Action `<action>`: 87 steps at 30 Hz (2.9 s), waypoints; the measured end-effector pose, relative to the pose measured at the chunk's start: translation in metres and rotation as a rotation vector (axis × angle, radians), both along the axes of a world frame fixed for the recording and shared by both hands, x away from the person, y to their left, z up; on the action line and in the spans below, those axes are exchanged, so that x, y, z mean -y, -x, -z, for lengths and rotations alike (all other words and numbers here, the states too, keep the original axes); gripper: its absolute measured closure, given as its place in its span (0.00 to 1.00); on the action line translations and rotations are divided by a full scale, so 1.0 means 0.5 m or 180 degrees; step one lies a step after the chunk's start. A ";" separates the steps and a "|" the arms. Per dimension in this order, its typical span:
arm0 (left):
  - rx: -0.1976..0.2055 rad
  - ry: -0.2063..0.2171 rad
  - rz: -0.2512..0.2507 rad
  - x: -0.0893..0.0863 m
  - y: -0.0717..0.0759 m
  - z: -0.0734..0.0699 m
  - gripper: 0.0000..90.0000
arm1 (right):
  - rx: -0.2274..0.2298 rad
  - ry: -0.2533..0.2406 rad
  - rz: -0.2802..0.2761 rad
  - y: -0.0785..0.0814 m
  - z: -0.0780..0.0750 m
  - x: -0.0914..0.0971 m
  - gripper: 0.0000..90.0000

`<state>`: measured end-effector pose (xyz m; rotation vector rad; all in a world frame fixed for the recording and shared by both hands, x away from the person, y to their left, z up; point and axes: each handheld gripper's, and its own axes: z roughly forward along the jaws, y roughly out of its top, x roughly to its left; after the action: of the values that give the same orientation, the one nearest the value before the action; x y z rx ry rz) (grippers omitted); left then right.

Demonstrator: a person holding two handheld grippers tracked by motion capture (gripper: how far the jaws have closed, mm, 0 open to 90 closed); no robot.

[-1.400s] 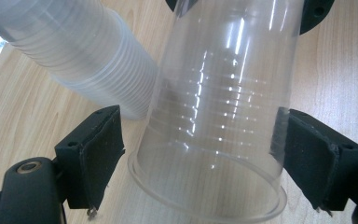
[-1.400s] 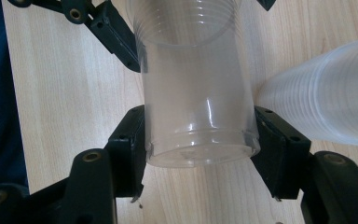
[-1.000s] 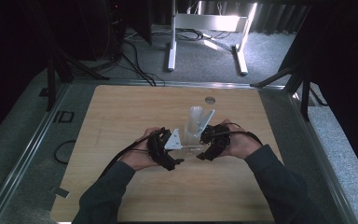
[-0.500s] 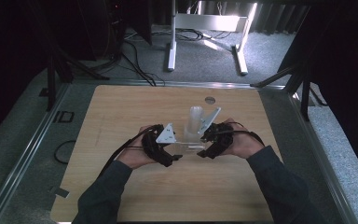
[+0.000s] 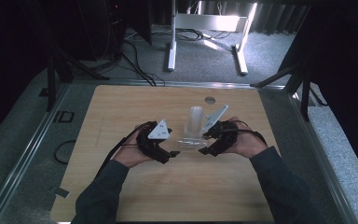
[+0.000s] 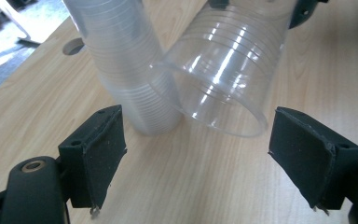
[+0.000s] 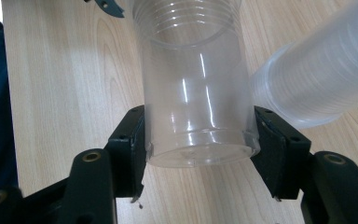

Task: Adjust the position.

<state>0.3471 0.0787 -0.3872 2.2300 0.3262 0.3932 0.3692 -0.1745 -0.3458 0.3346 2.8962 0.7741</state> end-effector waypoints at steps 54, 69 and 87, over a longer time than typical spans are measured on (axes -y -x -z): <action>-0.0376 0.0703 0.0003 -0.037 -0.018 0.011 0.26 | 0.0132 -0.0964 0.0099 0.000 -0.013 0.060 0.46; -0.0473 0.0916 0.0082 -0.031 -0.020 0.007 0.27 | 0.0191 -0.1234 0.0065 0.003 -0.013 0.061 0.46; -0.0517 0.1245 0.0198 -0.043 -0.020 -0.003 0.30 | 0.0213 -0.1529 0.0019 0.008 -0.016 0.063 0.46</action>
<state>0.3571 0.1001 -0.3855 1.8844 0.3830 0.1018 0.3653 -0.2059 -0.3378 0.3517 2.6135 1.4468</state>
